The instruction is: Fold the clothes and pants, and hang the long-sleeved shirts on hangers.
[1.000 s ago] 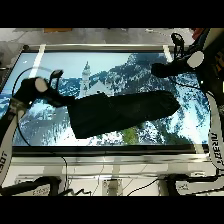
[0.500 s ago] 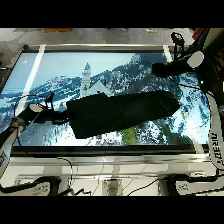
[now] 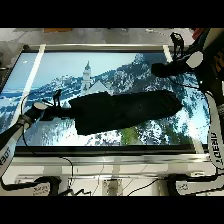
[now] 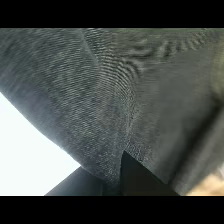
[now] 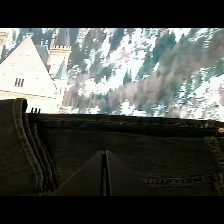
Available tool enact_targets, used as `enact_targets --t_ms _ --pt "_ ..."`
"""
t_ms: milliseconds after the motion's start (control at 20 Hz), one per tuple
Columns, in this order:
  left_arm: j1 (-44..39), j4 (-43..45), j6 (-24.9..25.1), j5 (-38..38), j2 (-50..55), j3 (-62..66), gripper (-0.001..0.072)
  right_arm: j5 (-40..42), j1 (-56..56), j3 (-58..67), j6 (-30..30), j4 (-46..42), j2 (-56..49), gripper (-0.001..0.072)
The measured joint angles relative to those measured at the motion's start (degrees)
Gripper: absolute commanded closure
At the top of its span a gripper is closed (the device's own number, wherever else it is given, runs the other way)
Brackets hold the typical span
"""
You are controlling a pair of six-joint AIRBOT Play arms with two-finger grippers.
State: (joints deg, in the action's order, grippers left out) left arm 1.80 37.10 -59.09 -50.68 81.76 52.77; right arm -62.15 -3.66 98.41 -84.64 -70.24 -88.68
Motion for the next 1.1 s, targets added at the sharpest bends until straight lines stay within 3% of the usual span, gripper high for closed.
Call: enact_targets --t_ms 450,600,800,1100 --pt "-0.2 16.2 -11.5 -25.4 -7.1 28.0 0.0669 7.5 -18.1 -4.3 -2.2 9.9 -11.7 0.0679" --pt "-0.2 20.2 -13.4 -28.7 -8.5 33.4 0.0669 12.0 -28.1 -4.6 -3.7 16.1 -16.2 0.068" --pt "-0.3 23.0 -14.5 -30.5 -8.4 36.0 0.0668 17.0 -38.7 -4.7 -4.5 17.4 -18.8 0.068" --pt "-3.0 17.9 -15.1 -29.8 -5.0 36.8 0.0668 12.7 -35.7 -4.7 -4.9 13.2 -18.5 0.0679"
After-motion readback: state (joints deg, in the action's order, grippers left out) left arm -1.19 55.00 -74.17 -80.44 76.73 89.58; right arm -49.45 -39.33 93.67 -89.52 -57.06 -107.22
